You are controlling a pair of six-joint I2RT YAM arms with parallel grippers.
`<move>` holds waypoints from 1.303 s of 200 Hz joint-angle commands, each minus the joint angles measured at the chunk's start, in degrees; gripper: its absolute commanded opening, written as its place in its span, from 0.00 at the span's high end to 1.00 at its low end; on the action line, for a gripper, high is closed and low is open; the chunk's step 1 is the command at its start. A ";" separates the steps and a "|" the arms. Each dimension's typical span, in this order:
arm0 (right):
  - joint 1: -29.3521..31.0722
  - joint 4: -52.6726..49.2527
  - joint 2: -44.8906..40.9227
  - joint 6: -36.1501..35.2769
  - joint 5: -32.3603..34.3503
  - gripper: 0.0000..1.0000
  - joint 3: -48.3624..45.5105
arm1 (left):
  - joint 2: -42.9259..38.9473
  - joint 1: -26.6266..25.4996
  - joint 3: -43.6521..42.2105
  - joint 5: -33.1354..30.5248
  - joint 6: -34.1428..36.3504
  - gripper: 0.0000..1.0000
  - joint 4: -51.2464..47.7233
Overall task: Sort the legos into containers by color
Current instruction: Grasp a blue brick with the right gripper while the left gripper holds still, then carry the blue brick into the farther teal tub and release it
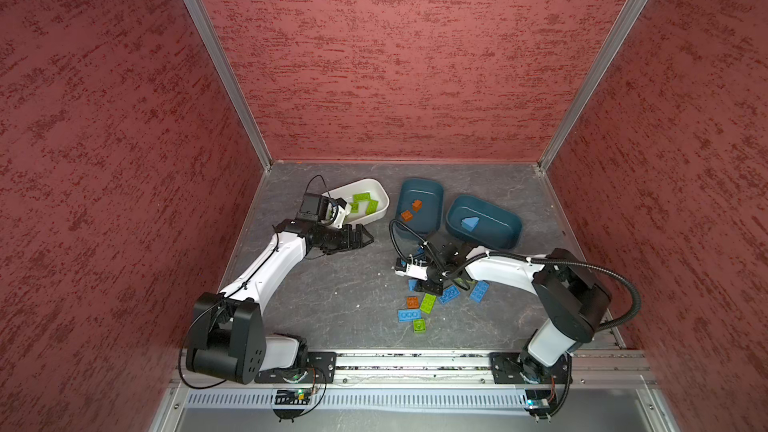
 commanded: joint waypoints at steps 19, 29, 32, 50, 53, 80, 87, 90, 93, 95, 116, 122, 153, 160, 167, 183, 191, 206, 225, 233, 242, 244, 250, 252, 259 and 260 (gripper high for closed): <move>0.36 -3.14 -0.78 -2.05 0.02 0.83 3.09 | -1.52 0.51 -0.30 1.87 0.00 0.02 0.60; 0.28 -3.95 -1.90 -1.87 0.16 0.85 3.50 | -1.51 0.49 -0.30 2.46 -0.28 0.02 0.86; 0.18 -4.09 -2.36 -1.66 0.12 0.85 3.54 | -1.51 0.49 -0.30 2.65 -0.37 0.02 0.98; -0.57 -4.92 -6.02 -0.33 -0.27 0.86 4.40 | -1.41 0.46 -0.12 3.59 -0.82 0.02 1.25; -0.82 -5.17 -6.74 -0.14 -0.23 0.86 4.53 | -1.35 0.50 -0.05 3.77 -0.90 0.02 1.27; -6.38 -7.58 -13.03 0.95 0.31 0.86 5.52 | -1.60 0.34 0.06 5.27 -1.76 0.02 2.35; -8.79 -8.00 -15.15 1.07 0.71 0.86 5.73 | -1.60 0.21 0.05 5.67 -2.08 0.02 2.80; -9.90 -8.12 -15.60 1.08 0.93 0.86 5.86 | -1.54 0.24 0.09 5.83 -2.24 0.03 2.93; -11.05 -8.31 -16.11 1.08 1.18 0.86 6.02 | -1.52 0.16 0.16 5.94 -2.35 0.03 3.13; -11.77 -8.50 -16.38 1.08 1.32 0.86 6.14 | -1.47 0.16 0.13 6.03 -2.43 0.03 3.26; -18.89 -9.85 -17.43 0.61 4.86 0.86 8.30 | -1.03 -0.33 0.31 6.23 -2.90 0.03 3.84; -20.80 -10.07 -17.29 0.21 6.05 0.86 9.02 | -0.96 -0.42 0.40 6.21 -2.93 0.03 3.81; -29.20 -8.19 -13.96 -1.68 8.68 0.86 12.45 | -0.56 -0.63 0.50 6.21 -2.94 0.02 3.94; -30.53 -7.63 -12.47 -1.90 8.61 0.85 13.36 | -0.55 -0.59 0.43 6.17 -2.95 0.02 3.95; -31.69 -6.61 -10.90 -2.02 8.42 0.85 14.11 | -0.63 -0.66 0.41 6.11 -2.95 0.02 3.94; -33.90 -4.90 -7.53 -3.55 7.23 0.85 15.67 | -0.81 -0.56 0.12 5.91 -2.89 0.02 3.80; -34.65 -4.12 -5.80 -4.91 7.04 0.84 16.31 | -0.90 -0.60 -0.10 5.78 -2.86 0.02 3.68; -35.63 -2.48 -2.66 -7.99 7.91 0.84 17.32 | -1.07 -0.57 -0.29 5.43 -2.67 0.02 3.26; -36.11 1.38 0.60 -10.45 9.86 0.83 17.82 | -1.18 -0.46 -0.38 5.14 -2.54 0.02 2.98; -36.27 2.38 2.04 -11.44 10.20 0.82 18.48 | -1.08 -0.45 -0.47 4.99 -2.49 0.02 2.96; -36.22 3.31 3.70 -12.34 10.80 0.82 19.17 | -0.95 -0.46 -0.51 4.89 -2.50 0.02 2.99; -36.34 3.59 4.10 -12.52 10.97 0.82 19.31 | -0.91 -0.48 -0.57 4.89 -2.56 0.02 3.01; -36.34 4.32 5.12 -13.01 11.35 0.82 19.65 | -0.68 -0.44 -0.60 4.89 -2.55 0.02 3.14; -36.30 4.48 5.49 -13.23 11.39 0.82 19.74 | -0.65 -0.41 -0.57 4.85 -2.57 0.02 3.02; -36.27 4.96 6.63 -13.71 11.48 0.81 20.24 | -0.35 -0.41 -0.56 4.80 -2.52 0.02 3.02; -36.28 5.04 6.71 -13.79 11.53 0.81 20.33 | -0.32 -0.39 -0.56 4.85 -2.55 0.02 3.00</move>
